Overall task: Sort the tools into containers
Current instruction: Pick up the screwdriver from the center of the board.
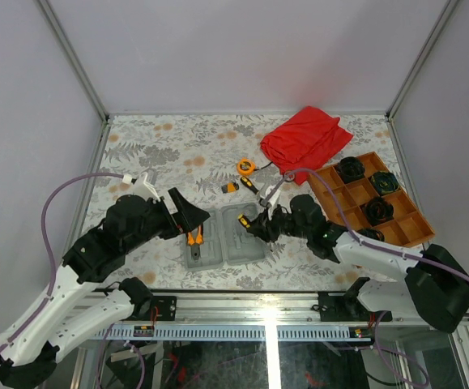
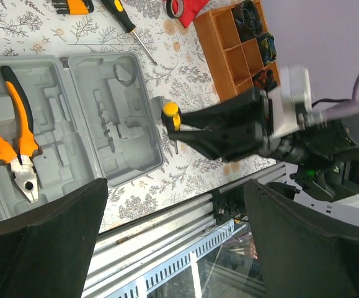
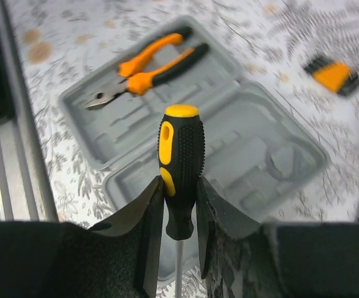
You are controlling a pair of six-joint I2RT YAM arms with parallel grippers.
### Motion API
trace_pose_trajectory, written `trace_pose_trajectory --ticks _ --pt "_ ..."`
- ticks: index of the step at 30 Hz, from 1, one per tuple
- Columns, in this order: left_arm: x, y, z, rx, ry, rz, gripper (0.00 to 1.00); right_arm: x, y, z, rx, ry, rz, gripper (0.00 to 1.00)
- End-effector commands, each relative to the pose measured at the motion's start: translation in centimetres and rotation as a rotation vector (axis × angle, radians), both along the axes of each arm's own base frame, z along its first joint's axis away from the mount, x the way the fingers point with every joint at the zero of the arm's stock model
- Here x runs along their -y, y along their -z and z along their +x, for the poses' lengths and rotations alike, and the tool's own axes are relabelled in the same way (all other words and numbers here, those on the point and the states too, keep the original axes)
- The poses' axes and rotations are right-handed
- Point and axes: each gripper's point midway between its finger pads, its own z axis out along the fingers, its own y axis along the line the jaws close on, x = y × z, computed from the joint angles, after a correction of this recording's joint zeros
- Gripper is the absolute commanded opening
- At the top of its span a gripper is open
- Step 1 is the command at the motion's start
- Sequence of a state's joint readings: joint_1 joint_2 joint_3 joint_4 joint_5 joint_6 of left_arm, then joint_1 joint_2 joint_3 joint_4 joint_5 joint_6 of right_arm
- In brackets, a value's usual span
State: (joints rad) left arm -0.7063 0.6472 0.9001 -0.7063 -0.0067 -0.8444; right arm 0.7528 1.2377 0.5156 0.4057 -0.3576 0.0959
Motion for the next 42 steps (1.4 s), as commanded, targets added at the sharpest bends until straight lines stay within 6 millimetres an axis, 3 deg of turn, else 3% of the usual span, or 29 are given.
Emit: trace_pose_trajectory --ticks 1,8,18,29,38,42 --pt "0.4 0.0 -0.1 0.030 0.039 0.008 0.89 -2.4 -4.9 -2.5 0.398 -0.293 0.078 0.00" --pt "1.3 1.3 -0.8 0.019 0.122 0.023 0.84 -2.9 -3.7 -5.7 0.628 -0.581 -0.083 0.00" --pt "4.8 4.4 -2.9 0.026 0.432 0.030 0.75 -2.9 -5.6 -7.3 0.957 -0.875 -0.156 0.00" --pt "7.2 4.5 -3.0 0.050 0.520 -0.040 0.74 -3.8 -7.2 -7.9 1.017 -0.940 -0.132 0.00" --pt "9.2 6.3 -4.0 0.006 0.576 -0.025 0.64 -4.3 -8.3 -7.6 1.031 -0.929 -0.127 0.00" --pt "9.9 7.0 -4.4 -0.010 0.595 -0.020 0.55 -4.6 -8.5 -7.8 1.029 -0.940 -0.114 0.00"
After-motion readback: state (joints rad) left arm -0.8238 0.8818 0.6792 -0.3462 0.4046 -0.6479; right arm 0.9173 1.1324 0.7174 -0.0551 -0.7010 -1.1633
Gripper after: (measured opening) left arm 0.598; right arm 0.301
